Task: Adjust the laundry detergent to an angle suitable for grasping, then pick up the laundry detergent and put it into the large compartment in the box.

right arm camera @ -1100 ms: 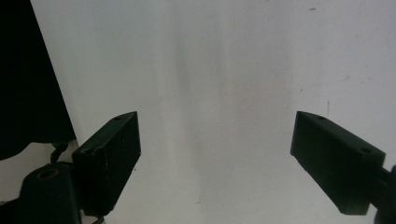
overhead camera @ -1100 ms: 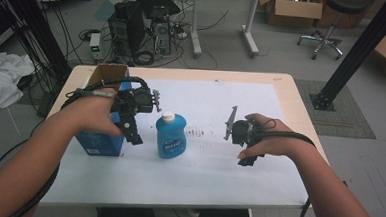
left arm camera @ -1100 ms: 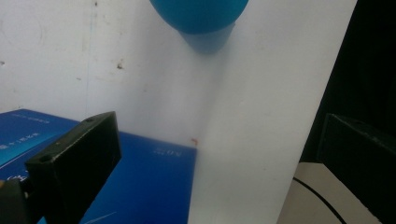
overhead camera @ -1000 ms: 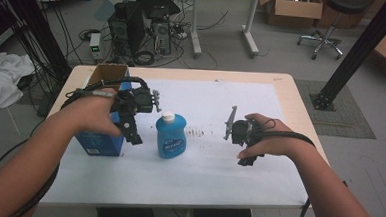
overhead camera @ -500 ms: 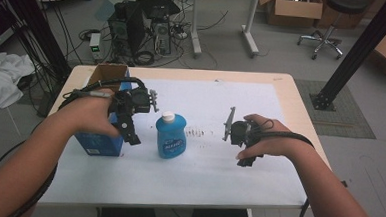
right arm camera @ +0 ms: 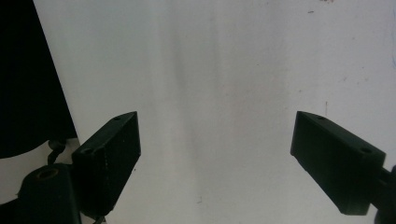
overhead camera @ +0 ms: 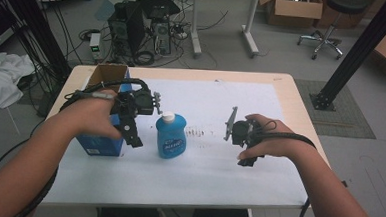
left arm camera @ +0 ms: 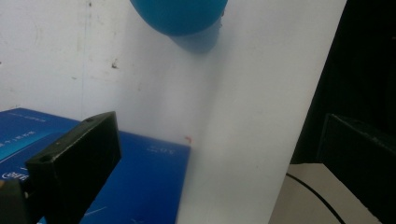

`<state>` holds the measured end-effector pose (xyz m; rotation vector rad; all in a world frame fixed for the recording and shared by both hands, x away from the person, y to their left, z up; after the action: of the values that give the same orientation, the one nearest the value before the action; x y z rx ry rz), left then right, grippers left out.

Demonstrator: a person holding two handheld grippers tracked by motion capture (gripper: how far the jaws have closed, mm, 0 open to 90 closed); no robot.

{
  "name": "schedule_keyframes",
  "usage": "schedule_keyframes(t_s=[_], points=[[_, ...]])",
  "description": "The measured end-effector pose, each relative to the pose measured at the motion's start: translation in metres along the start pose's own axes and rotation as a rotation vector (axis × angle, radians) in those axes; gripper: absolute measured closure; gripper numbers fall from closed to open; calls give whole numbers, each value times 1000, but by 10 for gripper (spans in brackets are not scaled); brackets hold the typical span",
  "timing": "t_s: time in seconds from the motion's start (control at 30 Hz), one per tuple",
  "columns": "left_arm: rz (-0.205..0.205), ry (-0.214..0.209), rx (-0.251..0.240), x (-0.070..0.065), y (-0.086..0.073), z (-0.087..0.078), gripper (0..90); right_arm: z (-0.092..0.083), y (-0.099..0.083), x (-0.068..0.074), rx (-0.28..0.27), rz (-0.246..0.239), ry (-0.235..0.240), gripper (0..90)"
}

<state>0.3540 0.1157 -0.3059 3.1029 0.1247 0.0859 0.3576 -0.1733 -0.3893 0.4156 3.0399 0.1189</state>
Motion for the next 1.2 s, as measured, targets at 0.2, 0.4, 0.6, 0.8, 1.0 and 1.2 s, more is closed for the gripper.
schedule_keyframes(t_s=[0.2, 0.4, 0.6, 0.8, 1.0, 1.2], points=[[9, 0, -8, 2, 5, -3, 4, -1, -1, -2, 1, 5, -11, 160], [12, 1, -9, 2, 7, -3, 3, -2, -2, -4, -5, 16, -11, 160], [5, -2, -21, 1, 5, -1, 4, -3, -1, -5, -4, 15, -15, 161], [4, -8, 3, 2, 2, 3, 4, -4, 3, -4, -6, 10, -21, 160], [1, -12, -5, 1, 3, 3, 4, -3, 2, -3, -5, 8, -16, 161], [-7, -12, 9, -1, 6, 3, 4, -1, 0, -2, -2, -3, -24, 162]])
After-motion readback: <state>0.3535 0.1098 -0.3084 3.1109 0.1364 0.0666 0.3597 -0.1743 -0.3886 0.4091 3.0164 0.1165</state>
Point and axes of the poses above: each handheld gripper's, and its own axes: z roughly forward along the jaws, y roughly out of its top, x roughly to its left, the point moved 6 cm from there along z, roughly forward along the jaws, and after that the axes turned 9 degrees about z, right-handed, at the moved point
